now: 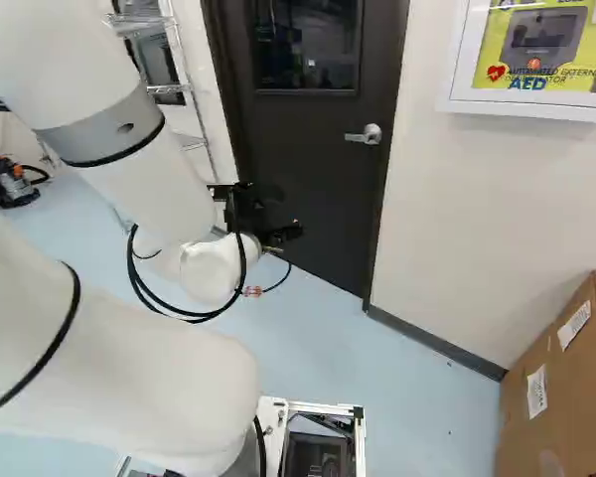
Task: Open the door and move inside
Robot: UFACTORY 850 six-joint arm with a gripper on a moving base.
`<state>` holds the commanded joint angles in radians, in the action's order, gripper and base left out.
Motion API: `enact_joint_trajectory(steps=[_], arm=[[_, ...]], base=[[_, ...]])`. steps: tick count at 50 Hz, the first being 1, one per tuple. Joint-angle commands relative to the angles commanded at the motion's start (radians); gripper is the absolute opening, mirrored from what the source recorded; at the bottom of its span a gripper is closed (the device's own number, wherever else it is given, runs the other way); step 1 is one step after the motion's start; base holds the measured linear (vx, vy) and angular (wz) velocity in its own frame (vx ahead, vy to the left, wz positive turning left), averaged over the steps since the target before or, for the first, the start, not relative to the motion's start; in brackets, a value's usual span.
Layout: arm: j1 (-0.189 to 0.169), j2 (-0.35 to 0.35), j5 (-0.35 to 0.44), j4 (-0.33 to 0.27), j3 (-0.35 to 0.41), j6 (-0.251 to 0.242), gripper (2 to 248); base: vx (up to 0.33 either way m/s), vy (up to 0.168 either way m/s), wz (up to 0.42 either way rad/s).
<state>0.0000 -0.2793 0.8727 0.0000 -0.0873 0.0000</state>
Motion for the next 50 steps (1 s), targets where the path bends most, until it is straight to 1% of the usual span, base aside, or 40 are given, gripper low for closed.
enact_joint_trajectory(steps=[28,33,50], arm=[[0.000,0.000,0.000,0.000,0.000,0.000,247],[0.000,0.000,0.000,0.000,0.000,0.000,247],[0.000,0.000,0.000,0.000,0.000,0.000,247]], base=[[0.160,0.027,-0.471],[0.153,0.090,-0.150],[0.156,0.121,-0.035]])
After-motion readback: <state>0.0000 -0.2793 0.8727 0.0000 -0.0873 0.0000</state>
